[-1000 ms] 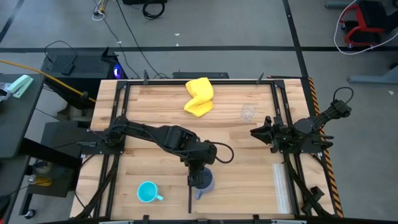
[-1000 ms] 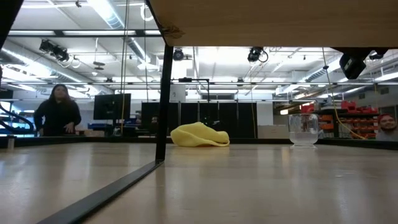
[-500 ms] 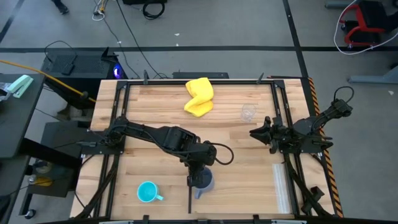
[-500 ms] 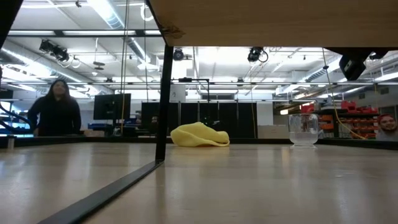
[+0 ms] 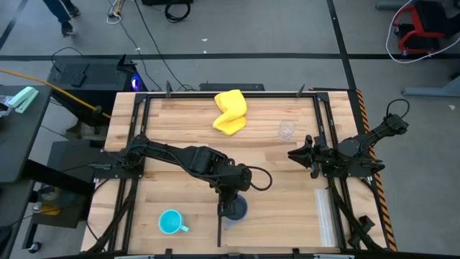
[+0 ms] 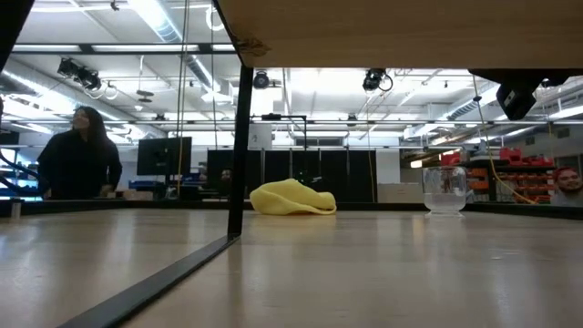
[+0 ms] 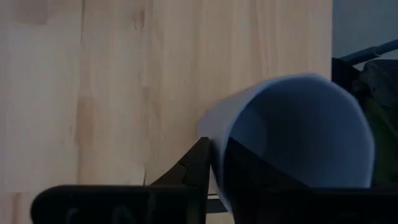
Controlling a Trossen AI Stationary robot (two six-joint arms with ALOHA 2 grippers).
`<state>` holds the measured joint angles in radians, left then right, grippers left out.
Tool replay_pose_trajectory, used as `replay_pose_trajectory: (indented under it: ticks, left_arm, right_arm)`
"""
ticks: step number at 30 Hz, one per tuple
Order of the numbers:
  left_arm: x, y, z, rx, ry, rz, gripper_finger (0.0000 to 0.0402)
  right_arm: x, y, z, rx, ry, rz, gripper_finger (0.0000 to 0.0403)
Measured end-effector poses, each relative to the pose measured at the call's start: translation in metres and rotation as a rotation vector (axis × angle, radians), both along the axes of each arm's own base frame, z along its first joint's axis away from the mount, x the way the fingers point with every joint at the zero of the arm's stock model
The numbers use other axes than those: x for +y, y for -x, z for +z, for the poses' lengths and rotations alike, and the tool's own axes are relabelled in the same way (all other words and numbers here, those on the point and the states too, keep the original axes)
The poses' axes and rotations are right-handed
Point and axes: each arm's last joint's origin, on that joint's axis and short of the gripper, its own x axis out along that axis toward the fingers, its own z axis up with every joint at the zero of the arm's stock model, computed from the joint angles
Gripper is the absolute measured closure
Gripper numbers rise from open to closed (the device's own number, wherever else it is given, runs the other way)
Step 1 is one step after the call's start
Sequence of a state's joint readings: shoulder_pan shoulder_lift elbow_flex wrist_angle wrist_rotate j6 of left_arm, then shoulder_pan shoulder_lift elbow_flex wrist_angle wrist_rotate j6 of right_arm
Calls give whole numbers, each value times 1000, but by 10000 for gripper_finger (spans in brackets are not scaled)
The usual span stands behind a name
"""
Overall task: Stack small to large cups/mugs on shelf
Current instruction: Put the blue mug on the shelf
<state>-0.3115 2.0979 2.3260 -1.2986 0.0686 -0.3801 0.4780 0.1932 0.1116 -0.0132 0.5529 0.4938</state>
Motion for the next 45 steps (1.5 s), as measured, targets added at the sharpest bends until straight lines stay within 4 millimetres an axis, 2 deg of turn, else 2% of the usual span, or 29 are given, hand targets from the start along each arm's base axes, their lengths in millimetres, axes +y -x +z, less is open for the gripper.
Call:
replay_pose_trajectory:
  ticks: [13, 18, 21, 27, 29, 32, 36, 39, 45]
  left_arm:
    - [-1, -3, 3, -48, 20, -6, 307]
    - [11, 5, 19, -80, 26, 5, 291]
    - [24, 18, 35, -90, 26, 33, 284]
    - [52, 62, 61, -26, -185, 195, 278]
    - [56, 73, 64, 5, -249, 258, 281]
    - [55, 81, 68, -23, -254, 282, 286]
    - [48, 86, 58, 23, -252, 294, 294]
    - [43, 89, 41, 90, -269, 297, 299]
    - [35, 109, -1, 249, -316, 337, 310]
  right_arm:
    - [0, 0, 0, 0, 0, -1, 312]
    - [0, 0, 3, -27, -14, 0, 312]
    - [0, 0, 7, -62, -29, 7, 312]
    - [1, 2, 42, -130, -45, 74, 312]
    - [2, 1, 58, -145, -40, 95, 312]
    - [6, -6, 83, -137, -24, 119, 312]
    - [18, -27, 111, -11, 18, 140, 312]
    - [29, -48, 131, 115, 46, 145, 312]
    - [54, -95, 163, 369, 12, 100, 312]
